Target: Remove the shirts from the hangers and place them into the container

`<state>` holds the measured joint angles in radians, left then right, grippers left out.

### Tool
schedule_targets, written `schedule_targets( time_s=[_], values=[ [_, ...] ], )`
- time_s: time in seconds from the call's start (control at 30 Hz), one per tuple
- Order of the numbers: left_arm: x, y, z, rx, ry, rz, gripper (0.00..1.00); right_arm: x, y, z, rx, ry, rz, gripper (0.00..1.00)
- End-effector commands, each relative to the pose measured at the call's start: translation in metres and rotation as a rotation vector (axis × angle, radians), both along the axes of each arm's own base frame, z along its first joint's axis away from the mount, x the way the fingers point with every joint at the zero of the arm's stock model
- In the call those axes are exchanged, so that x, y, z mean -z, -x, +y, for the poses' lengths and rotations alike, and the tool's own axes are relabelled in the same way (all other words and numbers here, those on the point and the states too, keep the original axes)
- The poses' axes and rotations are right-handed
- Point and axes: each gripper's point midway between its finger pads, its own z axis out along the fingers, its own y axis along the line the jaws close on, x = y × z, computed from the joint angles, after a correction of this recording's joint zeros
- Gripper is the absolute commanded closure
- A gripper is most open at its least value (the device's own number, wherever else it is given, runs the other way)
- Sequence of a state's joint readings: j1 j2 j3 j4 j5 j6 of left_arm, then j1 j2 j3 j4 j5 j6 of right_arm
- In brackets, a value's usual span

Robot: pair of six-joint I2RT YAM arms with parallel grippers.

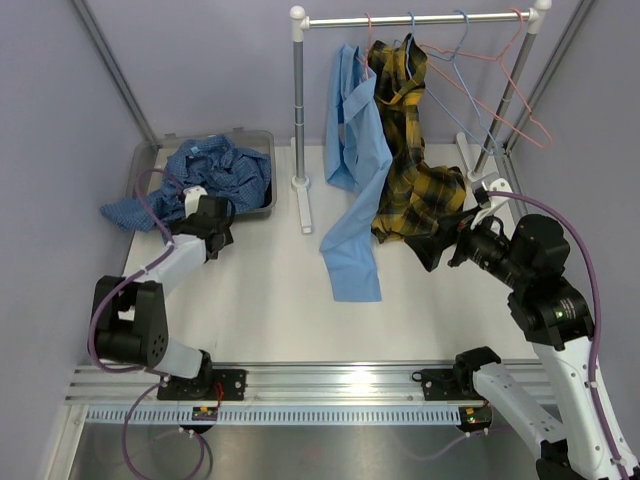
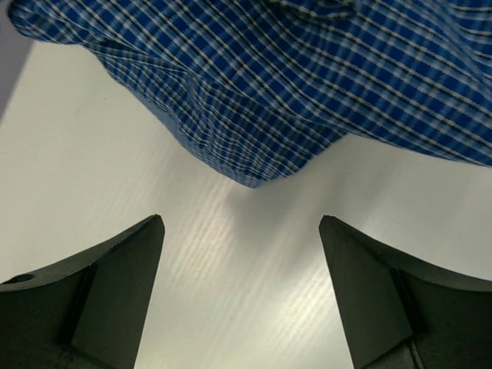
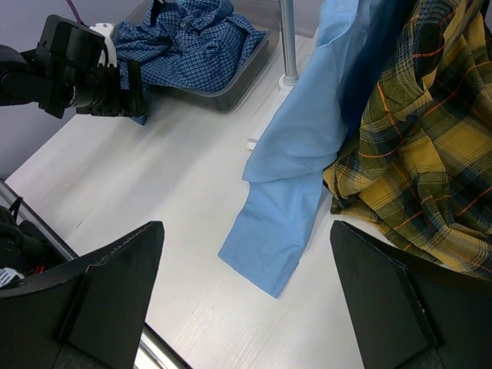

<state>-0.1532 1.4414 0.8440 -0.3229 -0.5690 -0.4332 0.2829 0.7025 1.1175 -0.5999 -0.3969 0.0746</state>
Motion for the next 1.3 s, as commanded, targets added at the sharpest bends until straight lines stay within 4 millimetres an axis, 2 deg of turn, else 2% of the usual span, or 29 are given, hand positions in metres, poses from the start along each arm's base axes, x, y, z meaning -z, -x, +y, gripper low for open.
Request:
schedule_targets(
  time_s=[0.0,0.17,0.3,0.4,0.53,0.57,0.67,0.87,1.0,1.03,1.1,1.27],
  values=[
    [-0.018,-0.010,0.025,-0.051,-0.175,0.015,0.14,-0.003,-0.001,-0.002,0.010,0.016,-0.031,0.01],
    [-0.013,-0.021,0.026,-0.036,-0.207,0.053,0.18,-0.003,-0.002,-0.001,0.011,0.018,-0.032,0.00],
    [-0.006,-0.031,0.017,-0.011,-0.188,0.066,0.19,-0.001,-0.004,-0.001,0.014,0.024,-0.028,0.01],
    [-0.001,-0.033,0.019,-0.020,-0.214,0.085,0.22,0.000,-0.006,-0.001,0.015,0.024,-0.023,0.01],
    [0.000,-0.035,0.024,-0.032,-0.254,0.101,0.38,0.001,-0.006,-0.001,0.017,0.026,-0.022,0.00],
    [0.002,-0.036,0.025,-0.034,-0.263,0.109,0.45,0.003,-0.007,-0.001,0.016,0.030,-0.016,0.01],
    [0.002,-0.035,0.030,-0.043,-0.293,0.125,0.58,0.002,-0.007,-0.002,0.017,0.030,-0.020,0.01],
    [0.002,-0.031,0.048,-0.077,-0.330,0.153,0.65,0.003,-0.007,-0.002,0.020,0.035,-0.020,0.00],
    [-0.001,-0.029,0.049,-0.059,-0.334,0.161,0.84,0.003,-0.008,-0.001,0.015,0.034,-0.016,0.00],
    [-0.007,-0.029,0.049,-0.060,-0.333,0.144,0.92,0.003,-0.008,-0.001,0.014,0.035,-0.014,0.00],
    [-0.013,-0.025,0.049,-0.055,-0.330,0.134,1.00,0.003,-0.008,-0.001,0.015,0.036,-0.015,0.00],
    [-0.049,-0.021,0.049,-0.033,-0.322,0.065,1.00,0.004,-0.008,-0.001,0.013,0.037,-0.011,0.01]
  ],
)
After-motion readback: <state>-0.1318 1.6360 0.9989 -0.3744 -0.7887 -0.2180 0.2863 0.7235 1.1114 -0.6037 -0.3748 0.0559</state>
